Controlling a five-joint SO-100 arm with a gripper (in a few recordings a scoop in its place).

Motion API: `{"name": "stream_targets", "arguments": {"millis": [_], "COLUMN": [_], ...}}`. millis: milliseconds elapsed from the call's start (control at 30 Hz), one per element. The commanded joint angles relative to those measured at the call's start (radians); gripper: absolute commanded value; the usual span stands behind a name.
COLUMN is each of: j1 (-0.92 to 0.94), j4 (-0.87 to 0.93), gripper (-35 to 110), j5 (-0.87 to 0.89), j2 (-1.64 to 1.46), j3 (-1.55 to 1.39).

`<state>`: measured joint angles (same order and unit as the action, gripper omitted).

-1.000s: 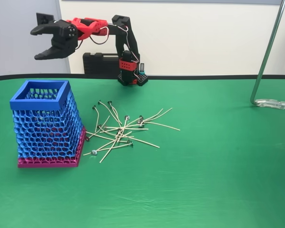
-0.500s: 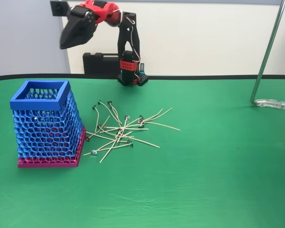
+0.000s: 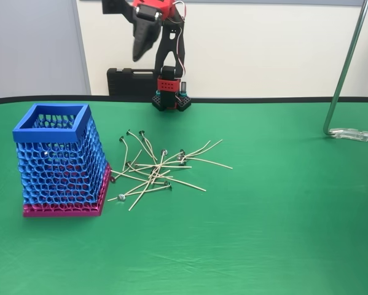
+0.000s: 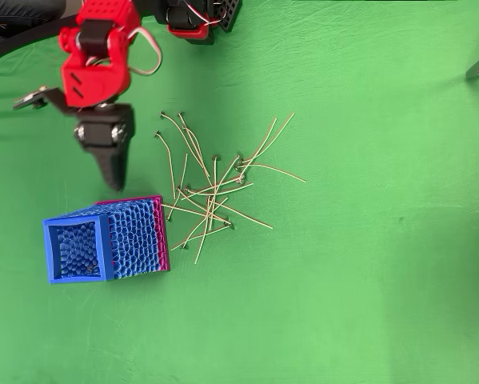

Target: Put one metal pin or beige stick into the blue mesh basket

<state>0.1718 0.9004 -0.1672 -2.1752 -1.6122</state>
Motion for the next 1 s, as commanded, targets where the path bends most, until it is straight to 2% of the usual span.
{"name": "stream_targets", "arguments": {"millis": [0, 300, 967], "j1": [-0.043, -0.126, -0.123], "j4": [-0.002, -0.080, -0.235], "gripper": [0, 0, 0], "j5": [0.014, 0.000, -0.020], "j2": [-0.140, -0.425, -0.888], "j3": [-0.143, -0.518, -1.158]}}
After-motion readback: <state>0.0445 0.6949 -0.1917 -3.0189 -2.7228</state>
